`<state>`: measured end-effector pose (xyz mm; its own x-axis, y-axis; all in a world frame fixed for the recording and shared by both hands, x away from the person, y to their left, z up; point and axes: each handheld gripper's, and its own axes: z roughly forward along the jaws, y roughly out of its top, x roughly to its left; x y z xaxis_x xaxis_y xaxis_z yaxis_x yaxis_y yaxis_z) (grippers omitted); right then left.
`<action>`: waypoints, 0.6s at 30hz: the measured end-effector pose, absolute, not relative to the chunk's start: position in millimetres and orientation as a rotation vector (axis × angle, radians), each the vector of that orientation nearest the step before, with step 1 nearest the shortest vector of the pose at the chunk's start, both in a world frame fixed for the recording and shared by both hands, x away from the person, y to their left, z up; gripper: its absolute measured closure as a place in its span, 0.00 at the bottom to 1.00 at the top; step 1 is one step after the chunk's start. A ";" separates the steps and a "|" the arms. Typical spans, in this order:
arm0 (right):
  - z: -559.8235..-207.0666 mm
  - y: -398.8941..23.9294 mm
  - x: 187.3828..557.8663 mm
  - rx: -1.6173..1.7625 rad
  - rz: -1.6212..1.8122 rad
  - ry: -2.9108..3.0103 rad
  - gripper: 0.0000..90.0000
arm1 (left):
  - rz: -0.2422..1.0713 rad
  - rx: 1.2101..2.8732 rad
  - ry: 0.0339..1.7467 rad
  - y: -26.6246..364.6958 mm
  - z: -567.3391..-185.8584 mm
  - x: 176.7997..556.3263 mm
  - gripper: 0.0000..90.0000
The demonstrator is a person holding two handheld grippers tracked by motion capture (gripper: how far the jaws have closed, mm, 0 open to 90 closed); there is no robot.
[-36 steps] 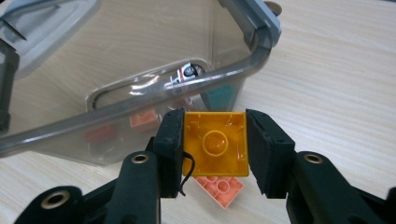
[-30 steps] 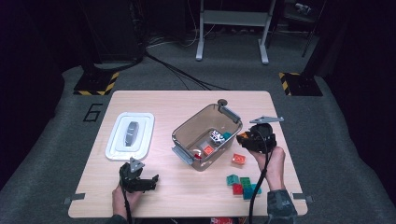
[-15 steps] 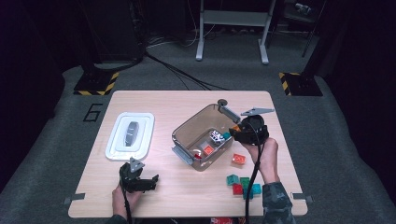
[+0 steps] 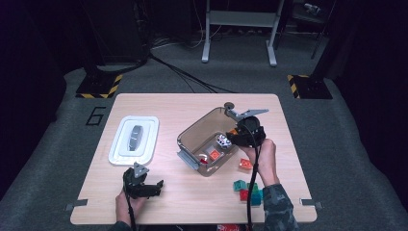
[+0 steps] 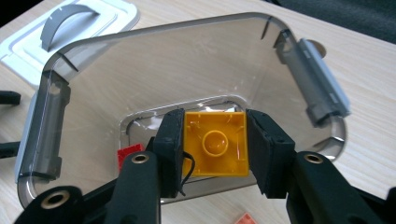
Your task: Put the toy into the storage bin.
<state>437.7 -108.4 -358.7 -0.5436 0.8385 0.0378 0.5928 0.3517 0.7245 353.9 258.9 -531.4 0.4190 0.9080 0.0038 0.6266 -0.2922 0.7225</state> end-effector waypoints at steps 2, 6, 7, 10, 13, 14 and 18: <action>-359.8 -106.3 438.0 1.261 1.002 2.287 0.66 | 0.557 2.027 1.295 258.9 -531.3 353.9 0.04; -364.8 -100.9 439.5 1.248 0.985 2.313 0.66 | 0.557 2.028 1.295 258.9 -531.3 353.9 0.04; -367.1 -99.5 440.4 1.252 0.984 2.321 0.66 | 0.558 2.027 1.295 258.9 -531.3 353.9 0.04; -369.2 -97.3 440.3 1.261 0.978 2.329 0.66 | 0.557 2.027 1.295 258.9 -531.3 353.9 0.04; -373.2 -94.3 441.0 1.238 0.962 2.349 0.66 | 0.558 2.027 1.295 258.9 -531.4 353.9 0.04; -373.2 -94.3 441.0 1.238 0.962 2.349 0.66 | 0.558 2.027 1.295 258.9 -531.4 353.9 0.04; -376.0 -91.7 440.9 1.234 0.949 2.364 0.66 | 0.558 2.027 1.295 258.9 -531.3 353.9 0.04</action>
